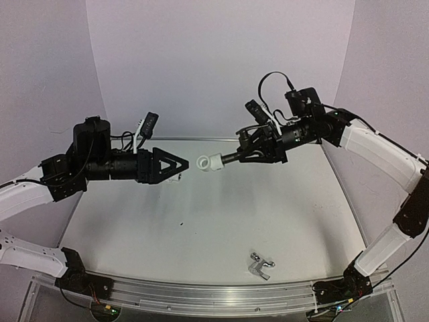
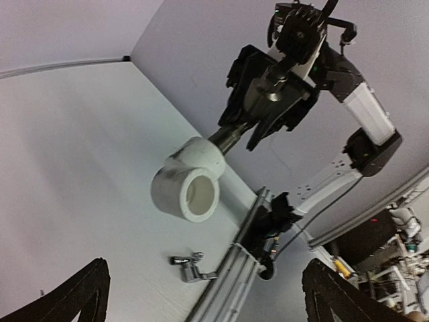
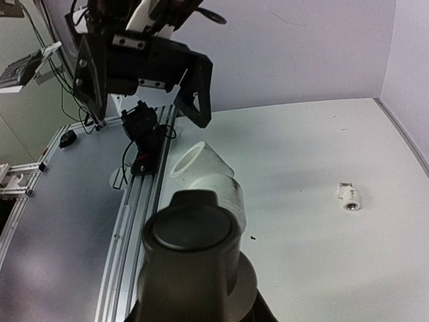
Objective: Install the water faucets
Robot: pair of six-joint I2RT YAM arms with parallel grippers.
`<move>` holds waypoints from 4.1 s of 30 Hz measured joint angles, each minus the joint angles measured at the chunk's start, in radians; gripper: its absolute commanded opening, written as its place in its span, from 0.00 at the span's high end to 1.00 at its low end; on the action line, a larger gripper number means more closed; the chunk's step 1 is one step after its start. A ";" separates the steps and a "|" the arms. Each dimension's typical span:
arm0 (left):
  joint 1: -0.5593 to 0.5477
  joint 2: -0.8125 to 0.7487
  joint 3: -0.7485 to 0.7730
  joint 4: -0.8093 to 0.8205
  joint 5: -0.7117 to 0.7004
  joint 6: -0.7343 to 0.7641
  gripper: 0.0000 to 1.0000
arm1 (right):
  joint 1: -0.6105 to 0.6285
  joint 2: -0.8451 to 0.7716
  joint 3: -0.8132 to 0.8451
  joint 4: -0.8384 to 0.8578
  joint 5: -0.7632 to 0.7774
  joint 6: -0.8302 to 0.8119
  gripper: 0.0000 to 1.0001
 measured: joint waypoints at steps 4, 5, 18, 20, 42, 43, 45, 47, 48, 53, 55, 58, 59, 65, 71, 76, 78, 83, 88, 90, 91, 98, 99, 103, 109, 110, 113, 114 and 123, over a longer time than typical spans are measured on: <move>0.079 0.072 -0.005 0.132 0.209 -0.129 0.00 | 0.000 -0.002 0.010 -0.086 -0.009 -0.119 1.00; 0.098 0.099 -0.010 0.176 0.259 -0.164 0.00 | 0.000 -0.002 0.012 -0.102 -0.012 -0.142 1.00; 0.147 0.287 -0.068 0.564 0.598 -0.444 0.08 | 0.018 -0.023 0.041 -0.152 -0.052 -0.223 1.00; 0.147 0.295 -0.072 0.614 0.625 -0.467 0.12 | 0.022 -0.023 0.041 -0.152 -0.057 -0.224 1.00; 0.142 0.356 -0.065 0.694 0.705 -0.504 0.33 | 0.047 -0.009 0.085 -0.138 -0.062 -0.193 1.00; 0.140 0.356 -0.063 0.694 0.708 -0.503 0.34 | 0.048 -0.008 0.085 -0.136 -0.062 -0.191 1.00; 0.137 0.358 -0.060 0.695 0.714 -0.502 0.38 | 0.050 -0.004 0.085 -0.131 -0.062 -0.187 1.00; 0.133 0.361 -0.053 0.695 0.717 -0.500 0.43 | 0.052 -0.002 0.085 -0.129 -0.062 -0.183 1.00; 0.131 0.362 -0.049 0.696 0.719 -0.498 0.46 | 0.052 -0.002 0.085 -0.128 -0.062 -0.179 1.00; 0.125 0.362 -0.039 0.690 0.721 -0.472 0.59 | 0.053 0.001 0.085 -0.109 -0.065 -0.148 1.00; 0.125 0.359 -0.038 0.675 0.714 -0.448 0.64 | 0.053 0.001 0.085 -0.101 -0.064 -0.126 1.00; 0.126 0.345 -0.035 0.624 0.694 -0.394 0.68 | 0.052 0.001 0.069 -0.070 -0.067 -0.077 1.00; 0.126 0.335 -0.035 0.601 0.684 -0.374 0.70 | 0.053 0.001 0.059 -0.052 -0.071 -0.055 1.00; 0.125 0.277 -0.035 0.464 0.618 -0.237 0.74 | 0.054 0.003 0.009 0.055 -0.094 0.096 1.00; 0.103 0.205 -0.026 0.294 0.491 -0.051 0.73 | 0.059 0.004 -0.067 0.219 -0.111 0.334 1.00; 0.034 0.150 0.006 0.115 0.287 0.159 0.71 | 0.058 0.007 -0.152 0.395 -0.151 0.600 1.00; -0.002 0.135 0.022 0.062 0.194 0.250 0.70 | 0.058 0.011 -0.171 0.449 -0.168 0.698 1.00; -0.082 0.098 0.031 -0.011 -0.014 0.466 0.67 | 0.057 0.033 -0.186 0.517 -0.209 0.882 1.00; -0.162 0.075 0.029 -0.041 -0.205 0.642 0.59 | 0.057 0.049 -0.196 0.565 -0.240 0.990 1.00; -0.205 0.076 0.029 -0.043 -0.294 0.704 0.57 | 0.056 0.051 -0.200 0.571 -0.254 1.023 1.00; -0.232 0.078 0.029 -0.044 -0.353 0.738 0.56 | 0.056 0.055 -0.200 0.574 -0.260 1.038 1.00; -0.394 0.149 0.030 -0.037 -0.735 0.944 0.26 | 0.047 0.080 -0.201 0.571 -0.287 1.096 1.00; -0.401 0.158 0.030 -0.037 -0.754 0.954 0.21 | 0.048 0.083 -0.201 0.568 -0.283 1.097 1.00; -0.413 0.146 0.030 -0.043 -0.743 0.927 0.08 | 0.048 0.085 -0.185 0.568 -0.263 1.075 1.00; -0.362 0.039 0.030 -0.046 -0.583 0.703 0.07 | 0.041 0.074 -0.142 0.568 -0.254 0.955 1.00; -0.333 0.019 0.030 -0.046 -0.524 0.651 0.07 | 0.038 0.067 -0.140 0.568 -0.249 0.931 1.00; -0.227 -0.020 0.025 -0.038 -0.349 0.484 0.09 | 0.024 0.055 -0.120 0.572 -0.246 0.878 1.00; -0.191 -0.026 0.023 -0.033 -0.296 0.434 0.09 | 0.020 0.051 -0.113 0.575 -0.247 0.861 1.00; -0.098 0.061 0.023 -0.011 0.027 0.125 0.13 | 0.017 0.041 -0.090 0.581 -0.267 0.817 1.00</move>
